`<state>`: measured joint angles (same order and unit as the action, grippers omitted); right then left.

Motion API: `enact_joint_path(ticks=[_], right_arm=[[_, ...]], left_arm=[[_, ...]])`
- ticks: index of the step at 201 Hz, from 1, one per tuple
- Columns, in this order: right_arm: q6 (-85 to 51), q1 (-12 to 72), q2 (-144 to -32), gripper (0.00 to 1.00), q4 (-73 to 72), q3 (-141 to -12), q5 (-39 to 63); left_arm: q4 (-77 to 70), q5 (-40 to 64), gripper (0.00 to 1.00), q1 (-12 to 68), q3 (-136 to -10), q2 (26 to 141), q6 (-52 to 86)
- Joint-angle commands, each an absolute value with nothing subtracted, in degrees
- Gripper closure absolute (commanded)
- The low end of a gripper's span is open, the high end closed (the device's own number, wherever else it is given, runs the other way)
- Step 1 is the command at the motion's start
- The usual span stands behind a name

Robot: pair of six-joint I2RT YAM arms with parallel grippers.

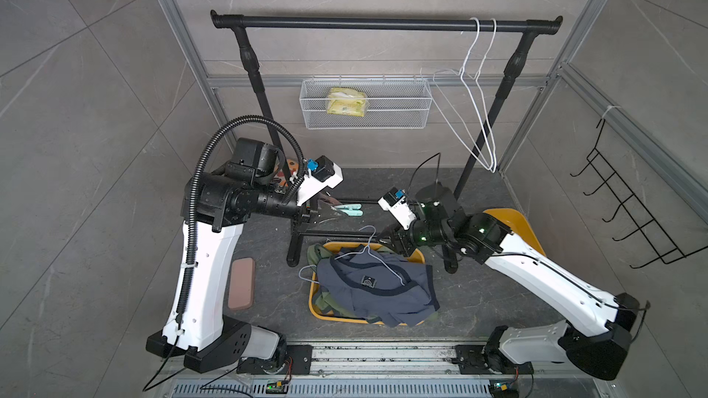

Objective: Remove the clothespins securing tank tops to the hanger
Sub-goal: Place the hanger in the basket, then place the clothespin in the storage box.

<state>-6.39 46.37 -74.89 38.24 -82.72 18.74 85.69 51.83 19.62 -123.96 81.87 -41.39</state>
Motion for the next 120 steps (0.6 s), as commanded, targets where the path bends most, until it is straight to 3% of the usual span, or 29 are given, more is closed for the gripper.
enact_joint_path(ticks=[1,80,120], right_arm=[[-4.5,46.4,-71.8,0.64,39.5,-86.2,25.0],[-11.0,46.4,-74.1,0.59,25.4,-97.6,42.2],[-12.2,46.7,-78.8,0.58,24.0,-102.6,44.6]], left_arm=[[85.3,57.9,0.90,19.7,-124.3,82.0,-39.3],[85.0,66.4,0.89,19.7,-125.4,83.4,-37.0],[84.6,67.6,0.89,19.7,-126.1,83.6,-36.4]])
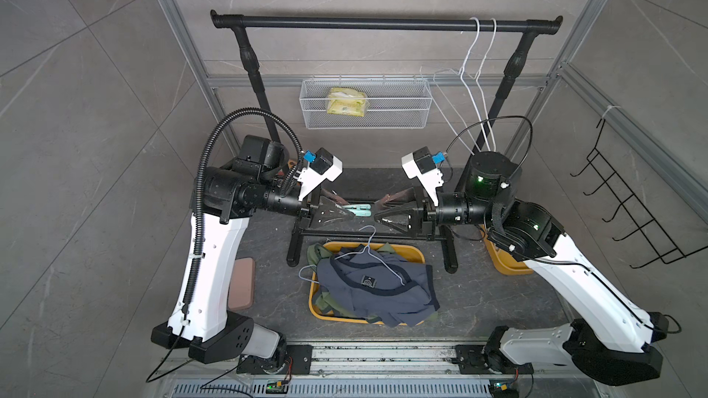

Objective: Remove the clothespins securing tank tops to the hanger
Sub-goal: Place the clothespin in the storage box.

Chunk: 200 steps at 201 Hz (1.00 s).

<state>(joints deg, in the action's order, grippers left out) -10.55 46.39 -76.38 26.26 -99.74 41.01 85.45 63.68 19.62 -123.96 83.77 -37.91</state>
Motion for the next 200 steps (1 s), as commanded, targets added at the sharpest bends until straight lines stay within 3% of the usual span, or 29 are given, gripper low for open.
enact_joint_path(ticks=[1,72,132,200], right_arm=[[-12.2,46.7,-78.9,0.58,24.0,-102.7,44.7],[-11.9,47.2,-79.7,0.58,23.8,-102.0,42.6],[-9.0,47.3,-78.1,0.56,26.8,-102.0,34.1],[-9.4,47.3,-80.9,0.56,26.5,-104.0,39.5]], left_arm=[[84.6,67.6,0.89,19.7,-126.1,83.6,-36.3],[84.6,68.7,0.89,19.7,-126.8,83.6,-36.1],[85.6,69.2,0.89,19.7,-127.0,82.7,-37.0],[85.8,69.3,0.89,19.7,-127.7,83.1,-37.4]])
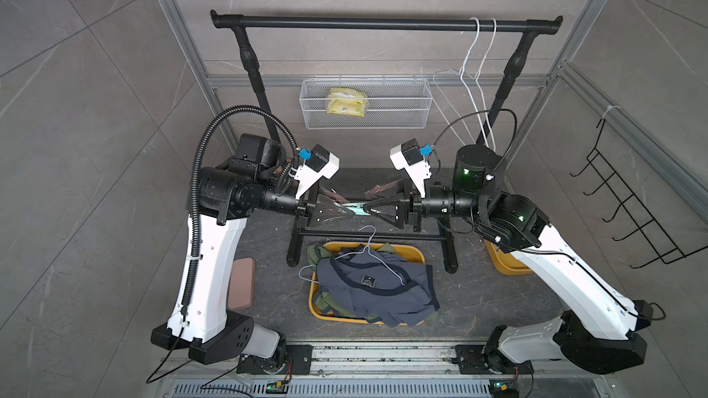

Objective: Remove the clothespins securing tank tops to the hanger
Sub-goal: Place the clothespin in the storage box.

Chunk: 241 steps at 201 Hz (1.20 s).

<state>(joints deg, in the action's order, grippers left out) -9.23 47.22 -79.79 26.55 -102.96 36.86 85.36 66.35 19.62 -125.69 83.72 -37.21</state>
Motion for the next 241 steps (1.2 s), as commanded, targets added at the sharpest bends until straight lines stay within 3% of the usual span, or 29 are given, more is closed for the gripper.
enact_joint_path(ticks=[1,163,187,222,241], right_arm=[[-9.5,47.3,-80.9,0.56,26.5,-103.9,39.5],[-10.7,49.0,-80.4,0.57,22.9,-101.4,38.8],[-10.5,49.0,-80.7,0.62,22.8,-101.4,38.3],[-10.6,49.0,-81.0,0.80,23.0,-101.4,38.7],[-10.6,49.0,-80.3,0.85,23.1,-100.8,38.3]], left_arm=[[85.8,69.4,0.89,19.7,-127.8,83.1,-37.4],[85.3,70.8,0.88,19.7,-128.8,85.4,-36.6],[85.3,71.2,0.86,19.7,-128.9,85.4,-36.5],[85.4,71.1,0.82,19.7,-128.2,84.8,-36.7],[85.7,71.1,0.68,19.7,-128.3,84.6,-37.0]])
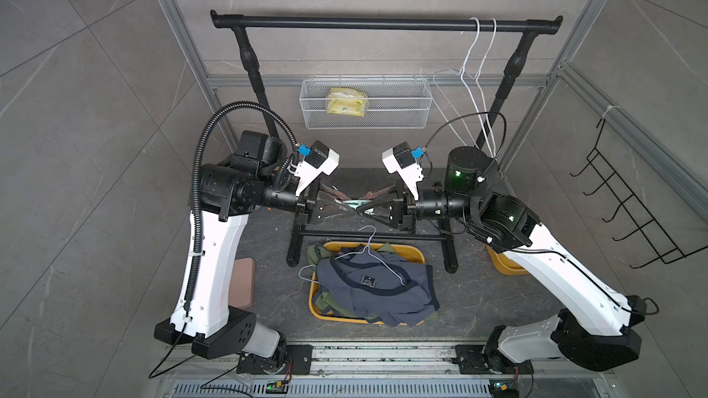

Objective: Remove the clothespins securing tank tops to the hanger
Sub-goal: Place the clothespin in the storage box.

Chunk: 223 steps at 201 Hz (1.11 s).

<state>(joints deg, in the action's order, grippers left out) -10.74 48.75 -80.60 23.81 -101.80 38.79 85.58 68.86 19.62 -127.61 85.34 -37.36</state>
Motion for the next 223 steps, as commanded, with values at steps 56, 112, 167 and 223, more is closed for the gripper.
enact_joint_path(ticks=[56,112,167,223], right_arm=[[-10.1,49.0,-78.0,0.98,23.1,-98.7,36.9],[-9.7,48.9,-73.8,1.00,25.8,-94.6,32.6],[-12.9,47.4,-65.9,1.00,30.9,-78.1,23.3],[-17.4,39.4,-62.6,1.00,33.1,-61.9,14.2]], left_arm=[[86.0,70.4,0.25,19.7,-128.5,84.2,-38.0],[84.4,59.4,0.11,19.6,-129.9,83.0,-38.5],[80.7,48.1,0.10,19.6,-126.9,79.2,-37.7],[79.0,47.2,0.11,19.6,-121.4,77.9,-36.0]])
